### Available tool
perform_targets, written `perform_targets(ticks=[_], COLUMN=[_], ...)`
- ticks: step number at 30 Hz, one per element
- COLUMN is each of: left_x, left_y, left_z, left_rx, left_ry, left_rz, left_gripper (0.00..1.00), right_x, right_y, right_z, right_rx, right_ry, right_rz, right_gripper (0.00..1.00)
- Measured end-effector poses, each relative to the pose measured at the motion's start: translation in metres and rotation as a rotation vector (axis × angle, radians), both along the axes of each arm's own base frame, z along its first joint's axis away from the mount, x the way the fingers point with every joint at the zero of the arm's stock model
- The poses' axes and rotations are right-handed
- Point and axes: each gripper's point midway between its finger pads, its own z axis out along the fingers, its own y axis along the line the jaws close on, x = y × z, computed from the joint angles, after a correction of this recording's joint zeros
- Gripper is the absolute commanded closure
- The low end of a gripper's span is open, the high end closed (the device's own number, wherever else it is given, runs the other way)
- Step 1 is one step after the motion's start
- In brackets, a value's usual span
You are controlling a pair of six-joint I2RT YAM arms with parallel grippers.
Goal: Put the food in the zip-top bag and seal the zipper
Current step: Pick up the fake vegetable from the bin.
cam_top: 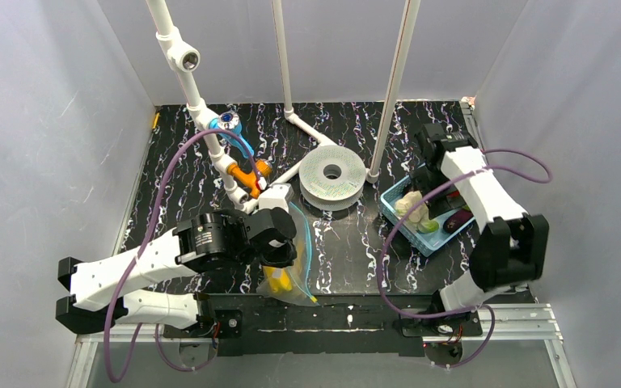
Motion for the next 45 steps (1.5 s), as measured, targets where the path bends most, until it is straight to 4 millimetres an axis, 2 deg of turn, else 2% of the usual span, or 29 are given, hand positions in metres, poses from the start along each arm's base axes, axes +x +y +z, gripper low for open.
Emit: perform_targets(ticks=[4,13,22,30,32,33,34,35,38,45], left_x=[-0.001,0.000,0.000,-0.001,-0.001,-0.001,-0.001,-0.001,0.000,0.000], left_y=[0.001,-0.002,-0.001,0.007,0.007,0.006,0.006,0.005,0.003,0.002], left_z=[0.002,0.004,0.005,0.015,0.015,0.014,0.013,0.012,0.009,0.007], left_rx=[-0.021,-0.029,-0.026,-0.065,-0.065,-0.063,-0.059,-0.055,-0.042,-0.032], left_ry=[-0.004,-0.015,-0.021,-0.035,-0.036,-0.035,-0.034,-0.033,-0.029,-0.027], left_rz=[-0.003,-0.016,-0.024,-0.020,-0.020,-0.020,-0.020,-0.020,-0.020,-0.019], left_gripper=[1.00,1.00,1.00,1.00,1.00,1.00,1.00,1.00,1.00,1.00], right_x=[0.012,0.007,0.024,0.020,0.018,0.013,0.010,0.009,0.007,0.004], right_y=[0.004,0.010,0.016,0.006,0.005,0.003,0.002,0.001,0.001,-0.001], right_z=[-0.011,-0.016,-0.046,-0.069,-0.071,-0.075,-0.077,-0.079,-0.079,-0.070], right_rx=[-0.002,0.017,0.022,-0.036,-0.046,-0.062,-0.071,-0.074,-0.072,-0.056], right_ry=[0.055,0.114,0.145,0.161,0.170,0.188,0.197,0.196,0.156,0.091], right_rz=[-0.033,-0.105,-0.173,-0.165,-0.148,-0.133,-0.122,-0.108,-0.053,0.029], right_gripper=[0.02,0.02,0.01,0.02,0.08,0.14,0.27,0.33,0.47,0.71])
